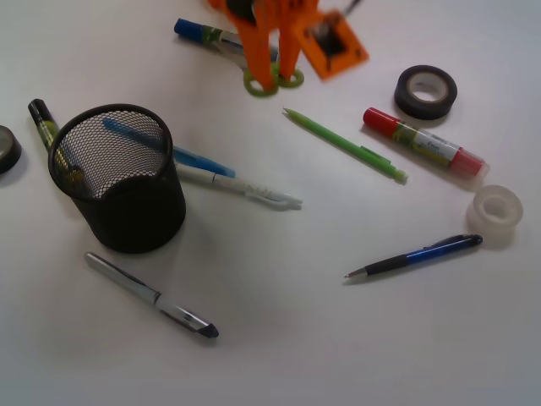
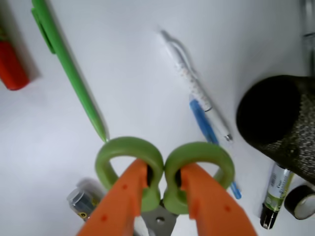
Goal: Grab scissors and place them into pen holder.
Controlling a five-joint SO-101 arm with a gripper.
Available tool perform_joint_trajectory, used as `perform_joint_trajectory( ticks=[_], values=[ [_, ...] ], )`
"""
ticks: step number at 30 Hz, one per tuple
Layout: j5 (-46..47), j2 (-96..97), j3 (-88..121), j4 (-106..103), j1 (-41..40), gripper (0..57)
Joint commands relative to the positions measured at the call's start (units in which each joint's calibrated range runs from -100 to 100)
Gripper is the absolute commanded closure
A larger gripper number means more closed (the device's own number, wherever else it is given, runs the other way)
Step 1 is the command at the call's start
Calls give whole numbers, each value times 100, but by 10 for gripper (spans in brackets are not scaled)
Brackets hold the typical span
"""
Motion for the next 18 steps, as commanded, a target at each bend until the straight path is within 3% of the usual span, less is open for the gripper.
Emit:
perform_joint_trajectory(
  ticks=[1,11,18],
  values=[
    [-137,-1041,-307,-63,42,572],
    [-1016,-965,-63,-7001,917,572],
    [-1377,-922,82,-7360,1904,572]
  ],
)
